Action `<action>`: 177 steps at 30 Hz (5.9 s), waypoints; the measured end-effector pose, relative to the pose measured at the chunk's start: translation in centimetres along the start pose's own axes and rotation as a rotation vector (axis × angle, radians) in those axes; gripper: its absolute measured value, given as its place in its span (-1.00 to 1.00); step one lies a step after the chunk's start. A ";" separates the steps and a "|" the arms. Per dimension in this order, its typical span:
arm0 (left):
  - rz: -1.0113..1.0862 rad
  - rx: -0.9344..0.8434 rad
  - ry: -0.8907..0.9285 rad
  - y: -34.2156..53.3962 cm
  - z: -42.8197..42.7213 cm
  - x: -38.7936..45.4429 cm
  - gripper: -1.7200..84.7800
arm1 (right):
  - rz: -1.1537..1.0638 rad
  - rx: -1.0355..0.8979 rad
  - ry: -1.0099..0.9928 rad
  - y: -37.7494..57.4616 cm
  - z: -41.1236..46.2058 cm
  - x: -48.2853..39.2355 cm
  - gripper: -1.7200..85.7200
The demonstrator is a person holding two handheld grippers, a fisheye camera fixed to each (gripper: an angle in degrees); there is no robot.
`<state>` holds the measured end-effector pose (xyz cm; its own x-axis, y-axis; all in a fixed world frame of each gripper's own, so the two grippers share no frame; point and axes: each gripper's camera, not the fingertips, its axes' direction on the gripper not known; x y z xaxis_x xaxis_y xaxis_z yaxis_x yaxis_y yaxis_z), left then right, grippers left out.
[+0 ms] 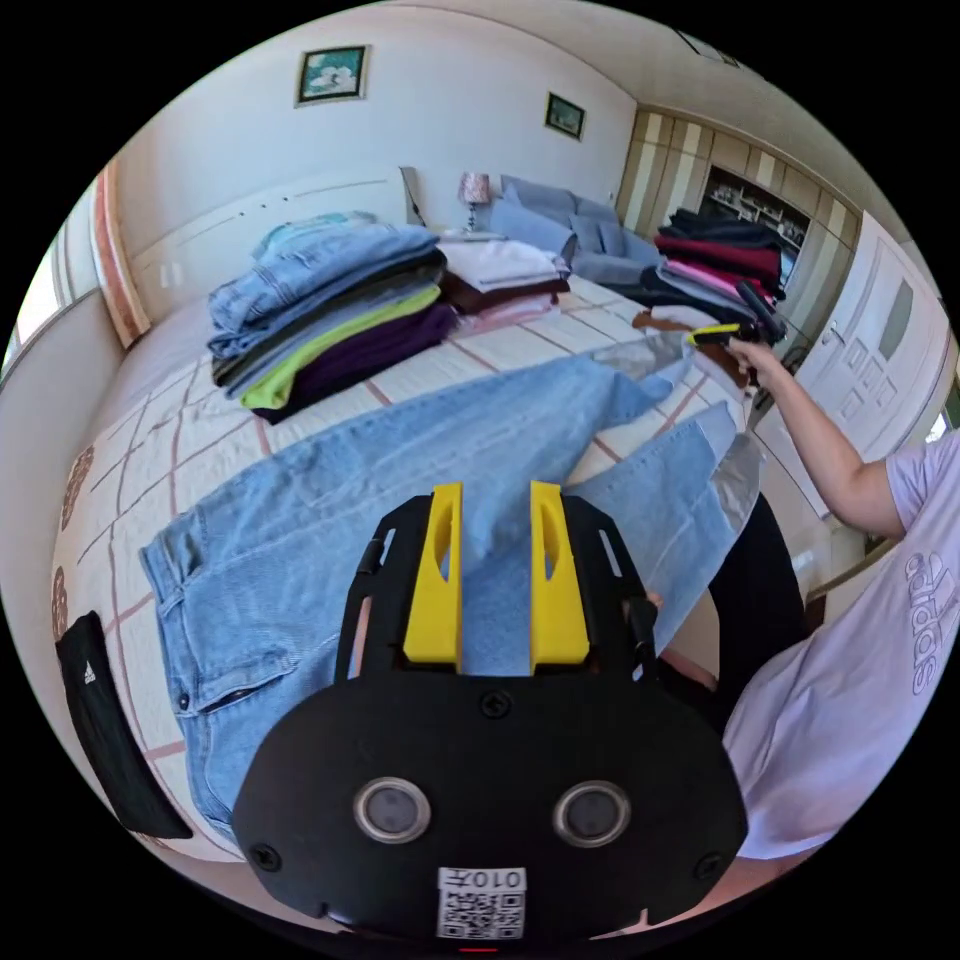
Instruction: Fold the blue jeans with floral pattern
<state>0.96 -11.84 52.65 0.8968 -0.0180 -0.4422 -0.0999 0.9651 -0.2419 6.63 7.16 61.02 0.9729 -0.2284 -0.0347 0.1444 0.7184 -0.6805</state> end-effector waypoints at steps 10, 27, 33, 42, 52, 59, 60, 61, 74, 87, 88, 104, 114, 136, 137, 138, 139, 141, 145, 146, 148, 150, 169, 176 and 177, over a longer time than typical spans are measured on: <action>-0.480 -0.136 -0.408 -1.2 -0.2 -25.4 -0.56 | 0.096 0.097 -0.109 4.0 1.6 3.0 -0.70; -0.646 -0.280 -0.183 -2.6 -2.3 -37.2 -0.59 | 0.099 -0.002 -0.204 -0.5 7.6 3.5 -0.67; -0.586 -0.019 -0.047 -1.7 -11.0 -34.7 -0.74 | 0.078 -0.020 -0.101 0.0 5.3 3.2 -0.89; -0.364 0.443 0.049 2.9 -29.0 -26.4 -0.85 | 0.037 0.156 -0.046 0.9 -0.9 3.8 -0.84; -0.353 0.407 0.027 3.0 -34.7 -23.0 -0.88 | 0.104 -0.070 -0.316 -3.8 7.9 4.8 -0.70; -0.338 0.514 -0.086 3.7 -40.3 -19.4 -0.88 | 0.045 0.241 -0.126 1.9 -5.2 4.1 -0.85; -0.363 0.545 -0.088 4.2 -41.6 -19.6 -0.88 | 0.056 0.267 -0.128 2.4 -6.5 4.4 -0.85; -0.403 0.564 -0.091 4.4 -42.8 -20.3 -0.87 | 0.078 0.285 -0.129 3.1 -8.7 5.2 -0.86; -0.839 0.042 -0.124 -2.5 -29.1 -33.0 -0.76 | 0.006 -0.121 0.061 -11.7 2.4 0.1 -0.84; -0.626 0.141 -0.281 7.3 -42.7 -17.9 -0.80 | -0.066 0.158 -0.245 0.1 -2.2 -1.1 -0.78; -0.638 0.061 -0.246 7.8 -41.3 -19.3 -0.80 | -0.072 0.128 -0.278 -0.8 -1.0 -1.8 -0.78; -0.919 0.266 -0.248 32.0 -57.9 -12.5 -0.69 | 0.149 0.127 -0.165 17.7 -6.5 10.6 -0.73; -1.227 0.442 0.192 46.2 -54.8 -12.3 -0.69 | 0.438 -0.081 -0.497 32.2 0.6 18.1 -0.67; -1.129 0.399 0.005 46.4 -59.4 -11.5 -0.93 | 0.157 0.079 -0.594 31.8 -4.8 26.0 -0.61; -1.124 0.391 0.001 46.3 -59.5 -11.6 -0.92 | 0.173 0.036 -0.618 33.3 -2.8 25.8 -0.60; -1.115 0.381 -0.001 46.2 -59.5 -11.7 -0.92 | 0.184 0.024 -0.636 33.9 -1.8 25.8 -0.59; -1.113 0.379 0.006 46.3 -59.5 -11.8 -0.92 | 0.221 0.001 -0.687 34.9 0.0 25.8 -0.57; -1.121 0.389 0.017 46.7 -59.5 -11.9 -0.92 | 0.278 -0.037 -0.782 35.9 2.5 26.1 -0.57; -1.161 0.442 0.058 48.3 -59.2 -11.7 -0.93 | 0.342 -0.071 -1.027 36.1 6.1 26.1 -0.74; -1.165 0.448 0.065 48.5 -59.1 -11.7 -0.93 | 0.303 -0.067 -1.015 35.3 5.1 26.0 -0.87; -1.164 0.451 0.068 48.8 -59.1 -11.6 -0.93 | 0.253 -0.004 -0.909 33.6 1.7 26.1 -0.90; -1.150 0.435 0.054 48.6 -59.2 -11.6 -0.93 | 0.160 0.120 -0.832 31.3 -3.5 26.7 -0.92; -1.050 0.365 0.152 48.3 -52.7 -12.2 -0.95 | 0.247 -0.134 -0.663 26.8 4.3 24.8 -0.92; -1.015 0.317 0.158 45.8 -50.9 -12.4 -0.94 | 0.290 -0.044 -0.514 26.4 0.8 23.6 -0.90; -1.031 0.275 0.173 45.8 -49.7 -12.8 -0.94 | 0.282 -0.024 -0.517 26.3 0.5 23.3 -0.89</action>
<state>-36.53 19.63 4.26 0.4187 -0.8707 -0.2579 0.7877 0.4896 -0.3741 33.13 21.02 42.67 0.9358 0.3231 0.1407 -0.1306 0.6886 -0.7132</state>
